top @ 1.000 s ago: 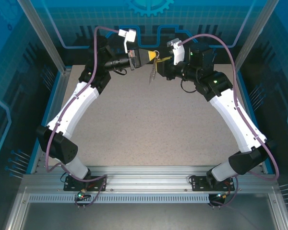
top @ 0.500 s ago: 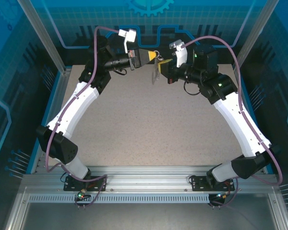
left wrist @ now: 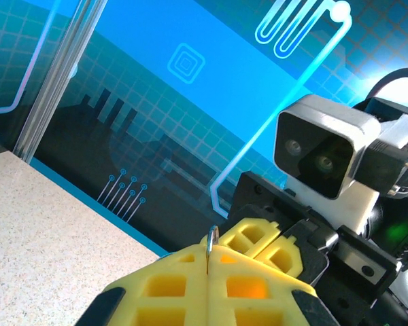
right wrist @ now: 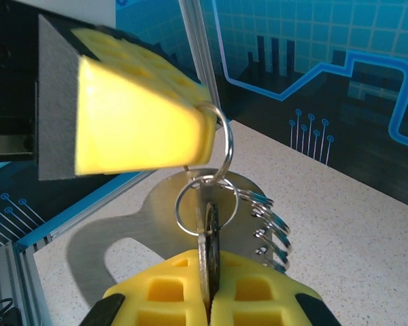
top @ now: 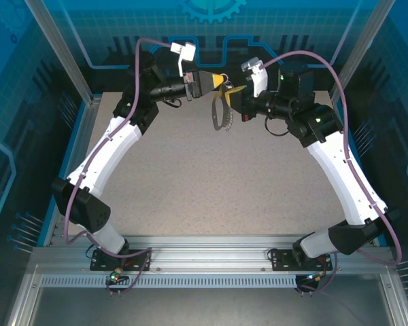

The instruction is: Put the keys on the keyring

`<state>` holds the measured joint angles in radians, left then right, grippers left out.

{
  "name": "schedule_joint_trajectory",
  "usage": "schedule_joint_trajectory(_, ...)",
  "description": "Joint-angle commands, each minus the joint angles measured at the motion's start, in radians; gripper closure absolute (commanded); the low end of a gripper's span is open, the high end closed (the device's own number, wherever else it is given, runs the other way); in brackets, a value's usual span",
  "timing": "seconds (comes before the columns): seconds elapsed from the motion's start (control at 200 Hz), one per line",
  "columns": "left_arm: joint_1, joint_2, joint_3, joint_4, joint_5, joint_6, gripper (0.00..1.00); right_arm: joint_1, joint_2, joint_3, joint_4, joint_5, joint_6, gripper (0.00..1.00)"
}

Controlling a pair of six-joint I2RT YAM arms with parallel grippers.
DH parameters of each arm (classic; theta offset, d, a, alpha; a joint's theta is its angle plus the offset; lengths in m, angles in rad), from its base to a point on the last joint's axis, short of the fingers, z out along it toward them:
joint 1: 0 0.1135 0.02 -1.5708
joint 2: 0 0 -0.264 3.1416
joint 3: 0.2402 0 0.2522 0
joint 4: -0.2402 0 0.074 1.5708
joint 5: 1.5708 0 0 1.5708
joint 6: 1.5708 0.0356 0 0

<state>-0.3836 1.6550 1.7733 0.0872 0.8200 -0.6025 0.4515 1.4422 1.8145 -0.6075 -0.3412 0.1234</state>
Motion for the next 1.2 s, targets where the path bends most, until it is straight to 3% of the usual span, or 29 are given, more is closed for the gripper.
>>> schedule_joint_trajectory(0.0, 0.003, -0.027, 0.014, 0.008, -0.017, 0.020, 1.00, -0.011, 0.006, 0.060, -0.062, -0.004, -0.031, 1.00)
schedule_joint_trajectory(0.65, 0.002, -0.073, -0.006, -0.215, -0.063, 0.235, 1.00, -0.046, 0.099, 0.194, -0.143, -0.037, -0.037, 1.00)
schedule_joint_trajectory(1.195, -0.007, -0.083, -0.008, -0.280, -0.056, 0.291, 1.00, -0.005, 0.179, 0.305, -0.197, -0.026, -0.048, 1.00)
